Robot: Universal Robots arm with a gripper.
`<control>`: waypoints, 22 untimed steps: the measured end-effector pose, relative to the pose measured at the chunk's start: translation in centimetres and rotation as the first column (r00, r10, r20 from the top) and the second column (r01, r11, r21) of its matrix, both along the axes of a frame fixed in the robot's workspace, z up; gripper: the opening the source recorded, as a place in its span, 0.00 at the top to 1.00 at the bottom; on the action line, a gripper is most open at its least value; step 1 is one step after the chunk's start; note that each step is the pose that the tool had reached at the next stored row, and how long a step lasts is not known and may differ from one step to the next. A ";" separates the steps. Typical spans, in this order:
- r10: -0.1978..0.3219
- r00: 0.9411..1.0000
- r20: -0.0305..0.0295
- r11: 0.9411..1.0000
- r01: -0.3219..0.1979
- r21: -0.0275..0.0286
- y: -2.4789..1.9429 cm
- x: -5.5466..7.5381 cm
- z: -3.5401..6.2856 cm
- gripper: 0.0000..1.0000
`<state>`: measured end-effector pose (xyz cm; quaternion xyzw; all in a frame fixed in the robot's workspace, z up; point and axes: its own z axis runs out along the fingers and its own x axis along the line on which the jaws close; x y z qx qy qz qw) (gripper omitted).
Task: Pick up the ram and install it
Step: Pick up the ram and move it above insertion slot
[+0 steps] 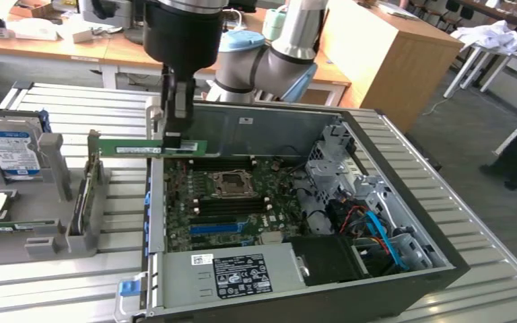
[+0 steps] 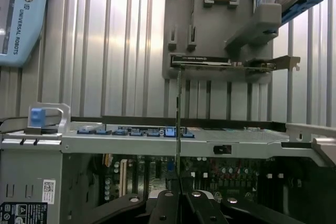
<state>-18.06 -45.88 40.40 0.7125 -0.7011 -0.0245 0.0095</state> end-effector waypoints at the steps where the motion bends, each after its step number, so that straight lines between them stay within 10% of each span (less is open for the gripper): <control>1: 0.000 1.000 0.000 1.000 0.000 0.000 0.00 0.4 0.00 0.88; 22: 0.000 1.000 -0.001 1.000 0.000 0.000 -0.01 8.4 0.00 0.88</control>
